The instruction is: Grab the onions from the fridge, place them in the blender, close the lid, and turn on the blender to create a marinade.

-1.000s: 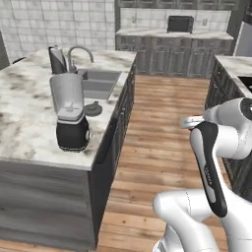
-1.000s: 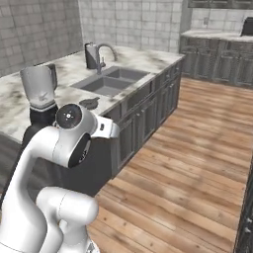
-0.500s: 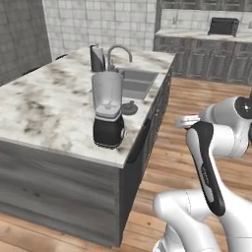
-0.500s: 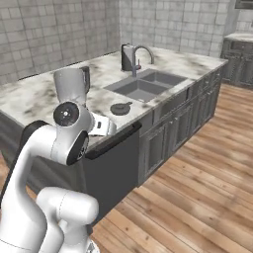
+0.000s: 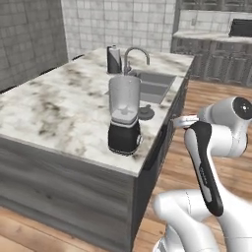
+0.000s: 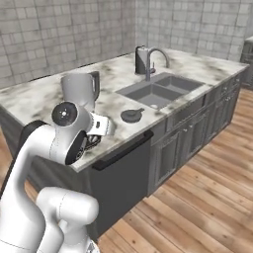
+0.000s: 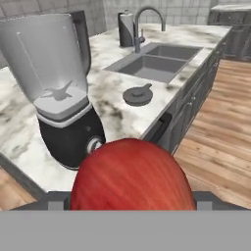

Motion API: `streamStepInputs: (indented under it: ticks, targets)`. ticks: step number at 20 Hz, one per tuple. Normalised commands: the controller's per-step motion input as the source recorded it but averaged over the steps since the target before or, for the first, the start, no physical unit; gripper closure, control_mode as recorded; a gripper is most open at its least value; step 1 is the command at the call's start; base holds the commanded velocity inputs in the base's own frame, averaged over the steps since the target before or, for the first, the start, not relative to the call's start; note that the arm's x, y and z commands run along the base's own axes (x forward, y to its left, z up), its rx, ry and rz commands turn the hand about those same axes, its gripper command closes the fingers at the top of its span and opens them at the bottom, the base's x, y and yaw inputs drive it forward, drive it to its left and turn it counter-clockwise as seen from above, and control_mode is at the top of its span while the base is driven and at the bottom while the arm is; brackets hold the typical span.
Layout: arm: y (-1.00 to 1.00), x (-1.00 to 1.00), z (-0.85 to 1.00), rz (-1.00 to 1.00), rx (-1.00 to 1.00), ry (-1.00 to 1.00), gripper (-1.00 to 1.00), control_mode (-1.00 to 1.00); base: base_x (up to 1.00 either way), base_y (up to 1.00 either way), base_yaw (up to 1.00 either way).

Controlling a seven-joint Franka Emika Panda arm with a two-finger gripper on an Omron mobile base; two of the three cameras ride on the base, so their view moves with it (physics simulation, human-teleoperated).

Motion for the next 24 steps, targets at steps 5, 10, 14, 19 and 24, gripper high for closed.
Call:
streamStepInputs:
  ticks: [5,10,14,19,24]
  targets:
    - [0.0,0.0,0.0,0.0,0.0,0.0,1.0,1.0,0.74,-0.04,0.31]
    - [0.0,0.0,0.0,0.0,0.0,0.0,1.0,1.0,0.66,-0.16,0.33]
    - [0.0,0.0,0.0,0.0,0.0,0.0,1.0,1.0,0.17,-0.44,0.2]
    - [-0.09,0.03,0.01,0.07,0.0,-0.01,1.0,-1.0,0.0,-0.08,0.03]
    - [0.0,0.19,0.34,0.08,0.01,-0.03,1.0,-1.0,0.0,0.0,0.0]
